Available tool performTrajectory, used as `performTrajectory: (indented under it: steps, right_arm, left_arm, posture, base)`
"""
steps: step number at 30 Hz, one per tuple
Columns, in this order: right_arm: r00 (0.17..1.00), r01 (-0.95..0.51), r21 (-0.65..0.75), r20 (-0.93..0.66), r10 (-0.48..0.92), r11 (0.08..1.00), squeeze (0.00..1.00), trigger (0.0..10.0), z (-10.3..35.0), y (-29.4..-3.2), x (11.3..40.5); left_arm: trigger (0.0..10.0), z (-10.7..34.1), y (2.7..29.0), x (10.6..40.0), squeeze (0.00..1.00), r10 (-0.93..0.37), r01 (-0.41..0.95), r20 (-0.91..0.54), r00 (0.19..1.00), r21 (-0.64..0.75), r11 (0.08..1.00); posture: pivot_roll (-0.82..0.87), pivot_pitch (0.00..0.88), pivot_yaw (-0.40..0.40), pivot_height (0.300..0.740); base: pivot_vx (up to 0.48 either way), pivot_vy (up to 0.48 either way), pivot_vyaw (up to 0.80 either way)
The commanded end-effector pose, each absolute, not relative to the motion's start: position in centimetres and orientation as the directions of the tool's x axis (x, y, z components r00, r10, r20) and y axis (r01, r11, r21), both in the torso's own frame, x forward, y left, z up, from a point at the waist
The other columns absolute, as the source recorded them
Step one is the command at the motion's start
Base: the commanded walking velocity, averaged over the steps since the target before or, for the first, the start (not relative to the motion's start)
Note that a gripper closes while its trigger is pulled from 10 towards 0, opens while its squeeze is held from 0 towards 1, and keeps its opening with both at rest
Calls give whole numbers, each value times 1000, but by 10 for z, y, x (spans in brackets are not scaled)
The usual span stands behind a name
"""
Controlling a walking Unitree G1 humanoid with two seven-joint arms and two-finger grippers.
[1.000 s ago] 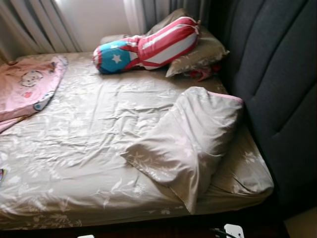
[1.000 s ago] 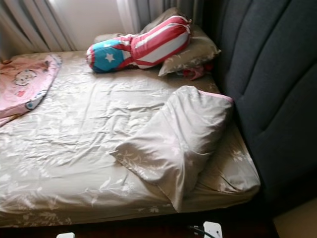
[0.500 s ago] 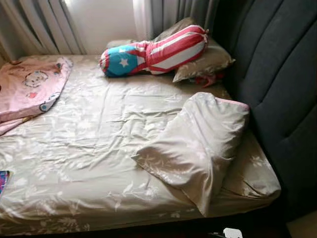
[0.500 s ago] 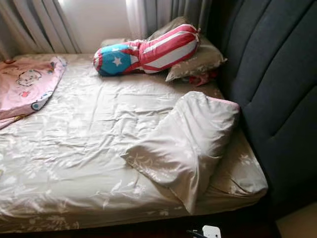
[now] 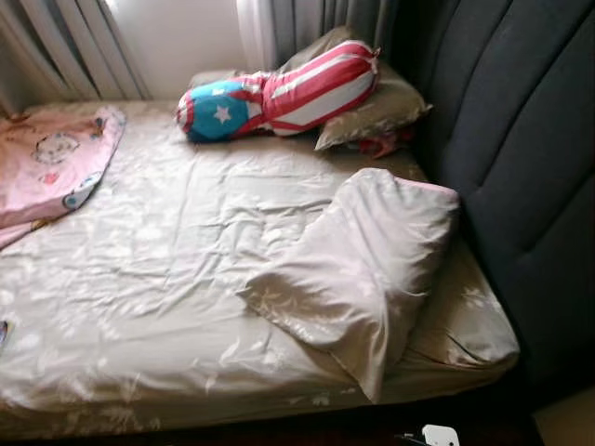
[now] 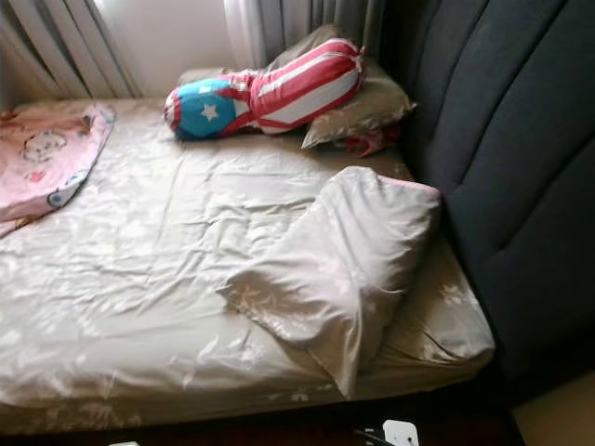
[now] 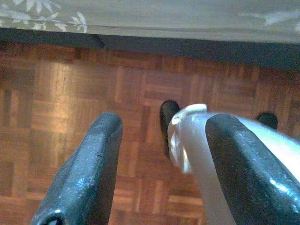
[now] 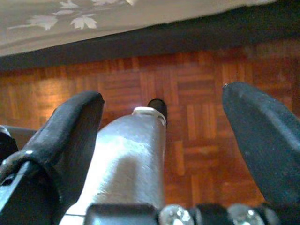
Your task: Clean up the room
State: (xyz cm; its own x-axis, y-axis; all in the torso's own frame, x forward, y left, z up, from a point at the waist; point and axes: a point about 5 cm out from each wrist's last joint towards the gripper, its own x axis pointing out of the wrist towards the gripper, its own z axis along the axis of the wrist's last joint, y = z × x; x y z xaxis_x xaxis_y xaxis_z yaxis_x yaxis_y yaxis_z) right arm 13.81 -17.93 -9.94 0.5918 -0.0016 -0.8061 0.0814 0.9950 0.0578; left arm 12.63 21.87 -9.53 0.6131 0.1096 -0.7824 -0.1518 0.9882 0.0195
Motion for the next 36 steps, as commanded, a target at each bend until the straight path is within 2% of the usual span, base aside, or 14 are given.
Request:
performTrajectory:
  steps: [1,16,21,30,36]
  right_arm:
    - [590,89,65,-808,0,994,0,10000,-100,-178,138]
    - [605,56,77,-796,27,995,0,10000,-98,-178,142]
    - [605,63,77,-796,23,995,0,10000,-97,-179,143]
    - [601,69,88,-799,29,994,0,10000,-97,-179,145]
    - [600,47,83,-799,38,995,0,10000,-96,-179,148]
  left_arm:
    - [10000,-99,219,115,0,112,-161,-805,582,22,987]
    - [10000,-99,218,117,0,110,-171,-802,586,10,985]
    - [10000,-99,217,118,0,109,-172,-801,589,8,985]
    - [10000,-98,217,121,0,107,-170,-799,592,6,985]
    - [10000,-97,216,124,0,101,-162,-795,598,3,987]
  posture:
    - [-123,97,14,740]
    - [-119,113,6,740]
    - [-119,109,5,740]
    - [-127,98,8,740]
    - [-131,78,8,740]
  base:
    - [0,0,800]
    - [0,0,0]
    - [0,0,743]
    - [0,0,0]
    - [254,0,0]
